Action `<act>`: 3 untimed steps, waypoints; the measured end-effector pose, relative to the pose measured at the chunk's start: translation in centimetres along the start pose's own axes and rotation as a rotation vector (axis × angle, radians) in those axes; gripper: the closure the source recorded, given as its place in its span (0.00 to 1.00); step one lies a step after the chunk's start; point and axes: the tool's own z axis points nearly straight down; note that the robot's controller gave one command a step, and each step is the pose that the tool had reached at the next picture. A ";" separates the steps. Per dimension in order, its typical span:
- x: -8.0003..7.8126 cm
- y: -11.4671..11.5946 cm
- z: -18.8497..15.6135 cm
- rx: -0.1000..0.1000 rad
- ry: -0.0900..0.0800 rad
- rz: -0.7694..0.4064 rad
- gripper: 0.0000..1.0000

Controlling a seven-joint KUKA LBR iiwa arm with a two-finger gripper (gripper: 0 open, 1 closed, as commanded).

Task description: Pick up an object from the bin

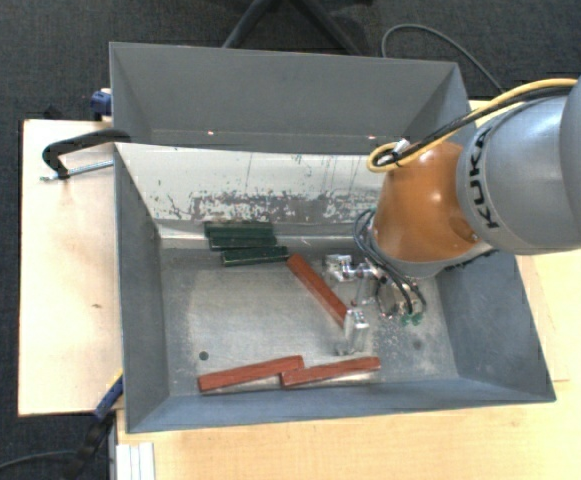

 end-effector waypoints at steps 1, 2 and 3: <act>-3.7 6.0 -0.5 -0.002 -0.015 -0.013 0.00; -3.5 5.6 -0.5 0.001 -0.012 -0.008 1.00; -5.7 7.2 -14.7 0.001 -0.022 -0.037 1.00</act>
Offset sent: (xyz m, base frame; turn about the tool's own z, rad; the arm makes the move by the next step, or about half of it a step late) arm 0.0289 0.0573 0.0033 -0.0063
